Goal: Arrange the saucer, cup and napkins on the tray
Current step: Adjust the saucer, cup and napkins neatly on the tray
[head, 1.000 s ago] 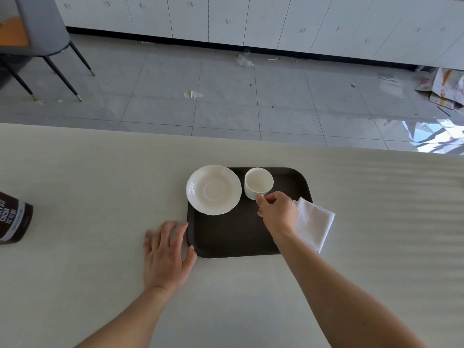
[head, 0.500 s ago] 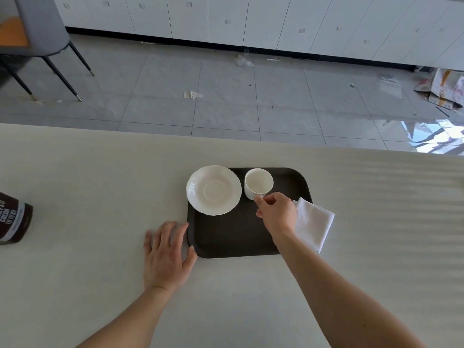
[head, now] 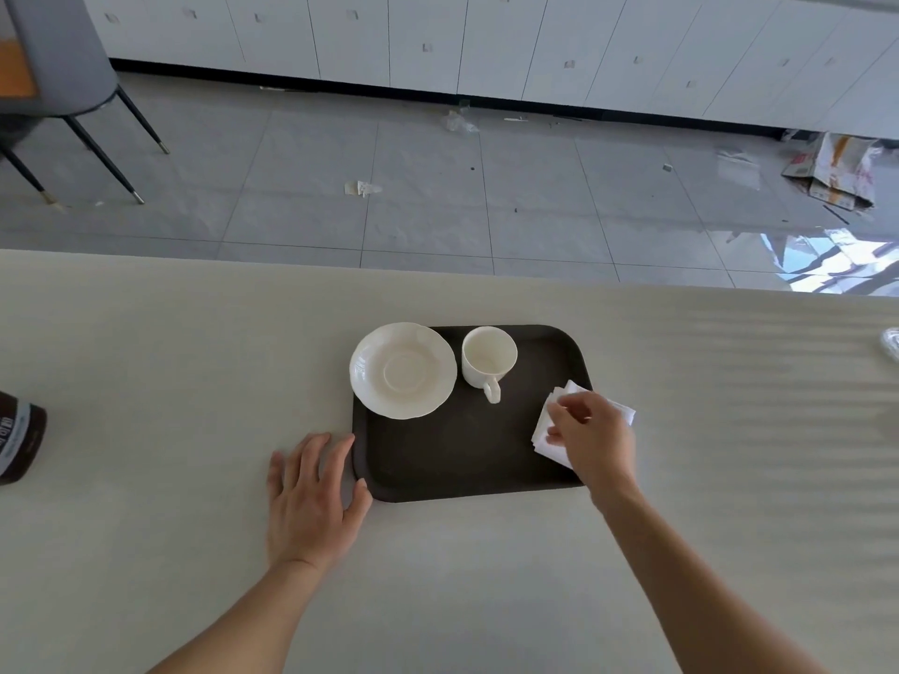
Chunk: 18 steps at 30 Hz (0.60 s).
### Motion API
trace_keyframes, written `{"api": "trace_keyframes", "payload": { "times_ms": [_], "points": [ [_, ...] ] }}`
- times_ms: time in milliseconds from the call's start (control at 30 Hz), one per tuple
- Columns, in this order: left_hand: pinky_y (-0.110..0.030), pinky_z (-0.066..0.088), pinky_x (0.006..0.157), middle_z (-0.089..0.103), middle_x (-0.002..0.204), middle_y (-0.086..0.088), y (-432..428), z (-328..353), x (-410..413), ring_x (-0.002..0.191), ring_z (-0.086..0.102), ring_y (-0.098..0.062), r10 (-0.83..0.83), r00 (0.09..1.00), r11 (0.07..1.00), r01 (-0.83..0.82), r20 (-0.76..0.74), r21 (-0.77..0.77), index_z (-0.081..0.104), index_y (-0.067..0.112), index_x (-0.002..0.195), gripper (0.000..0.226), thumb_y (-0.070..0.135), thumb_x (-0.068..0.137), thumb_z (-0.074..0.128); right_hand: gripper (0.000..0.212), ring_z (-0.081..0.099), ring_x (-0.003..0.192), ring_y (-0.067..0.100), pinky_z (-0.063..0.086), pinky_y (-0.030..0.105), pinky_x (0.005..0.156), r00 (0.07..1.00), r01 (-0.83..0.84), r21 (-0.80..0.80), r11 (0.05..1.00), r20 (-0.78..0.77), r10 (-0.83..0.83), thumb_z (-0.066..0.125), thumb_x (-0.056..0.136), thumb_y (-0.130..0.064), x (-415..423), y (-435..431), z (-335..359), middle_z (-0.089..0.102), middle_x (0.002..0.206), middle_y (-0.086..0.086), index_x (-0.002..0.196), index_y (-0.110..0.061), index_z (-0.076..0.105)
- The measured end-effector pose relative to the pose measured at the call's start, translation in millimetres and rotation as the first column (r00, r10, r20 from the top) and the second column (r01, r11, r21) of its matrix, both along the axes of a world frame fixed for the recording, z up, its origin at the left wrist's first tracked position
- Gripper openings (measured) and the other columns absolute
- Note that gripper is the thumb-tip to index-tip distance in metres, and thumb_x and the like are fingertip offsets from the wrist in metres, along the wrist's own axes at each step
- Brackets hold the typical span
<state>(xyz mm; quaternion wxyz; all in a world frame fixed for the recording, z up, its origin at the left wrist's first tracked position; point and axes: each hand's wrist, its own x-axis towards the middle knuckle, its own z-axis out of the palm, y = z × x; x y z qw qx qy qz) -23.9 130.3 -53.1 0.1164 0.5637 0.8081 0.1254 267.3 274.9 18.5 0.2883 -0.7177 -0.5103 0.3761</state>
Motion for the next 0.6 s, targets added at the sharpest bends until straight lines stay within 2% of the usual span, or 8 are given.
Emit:
{"api": "trace_keyframes", "payload": {
  "times_ms": [133, 267, 400, 500, 600],
  "points": [
    [-0.058, 0.022, 0.117, 0.053, 0.135, -0.011, 0, -1, 0, 0.128, 0.047, -0.033, 0.009, 1.0, 1.0, -0.009, -0.004, 0.014, 0.055, 0.019, 0.133, 0.062, 0.048, 0.081, 0.039, 0.017, 0.072, 0.054, 0.012, 0.052, 0.031, 0.06, 0.991, 0.037, -0.022, 0.999, 0.133, -0.034, 0.066, 0.087, -0.016, 54, -8, 4, 0.072, 0.057, -0.006, 0.07, -0.021, 0.069],
    [-0.058, 0.022, 0.117, 0.052, 0.135, -0.012, 0, -3, 1, 0.128, 0.047, -0.033, 0.008, 1.0, 1.0, -0.008, -0.006, 0.017, 0.054, 0.019, 0.134, 0.063, 0.05, 0.081, 0.038, 0.017, 0.071, 0.054, 0.018, 0.053, 0.032, 0.058, 0.971, 0.142, -0.05, 0.989, 0.201, -0.129, 0.068, 0.088, -0.03, 85, -7, -1, 0.07, 0.05, -0.003, 0.075, -0.018, 0.067],
    [-0.057, 0.021, 0.117, 0.051, 0.136, -0.011, 0, -4, 1, 0.128, 0.046, -0.033, 0.01, 1.0, 1.0, -0.01, -0.01, 0.014, 0.052, 0.02, 0.135, 0.063, 0.05, 0.082, 0.037, 0.038, 0.072, 0.051, 0.023, 0.059, 0.044, 0.07, 0.98, 0.113, -0.202, 0.973, 0.181, -0.076, 0.064, 0.09, -0.042, 85, -8, -13, 0.072, 0.063, 0.006, 0.076, -0.007, 0.066],
    [-0.057, 0.022, 0.117, 0.051, 0.135, -0.01, 0, -3, 1, 0.126, 0.046, -0.033, 0.012, 1.0, 1.0, -0.012, -0.012, 0.024, 0.052, 0.02, 0.135, 0.062, 0.05, 0.082, 0.038, 0.042, 0.07, 0.049, 0.026, 0.058, 0.041, 0.064, 0.974, 0.088, -0.222, 0.971, 0.222, -0.037, 0.062, 0.092, -0.037, 79, -7, -19, 0.073, 0.069, 0.015, 0.078, 0.002, 0.065],
    [-0.057, 0.023, 0.116, 0.051, 0.135, -0.011, 0, -3, 1, 0.126, 0.047, -0.033, 0.009, 1.0, 1.0, -0.008, -0.014, 0.028, 0.053, 0.019, 0.134, 0.062, 0.049, 0.082, 0.038, 0.032, 0.061, 0.051, 0.03, 0.045, 0.033, 0.054, 0.966, 0.103, -0.205, 0.973, 0.254, -0.049, 0.064, 0.089, -0.026, 76, -5, -22, 0.065, 0.062, 0.015, 0.071, 0.001, 0.059]
  ]
}}
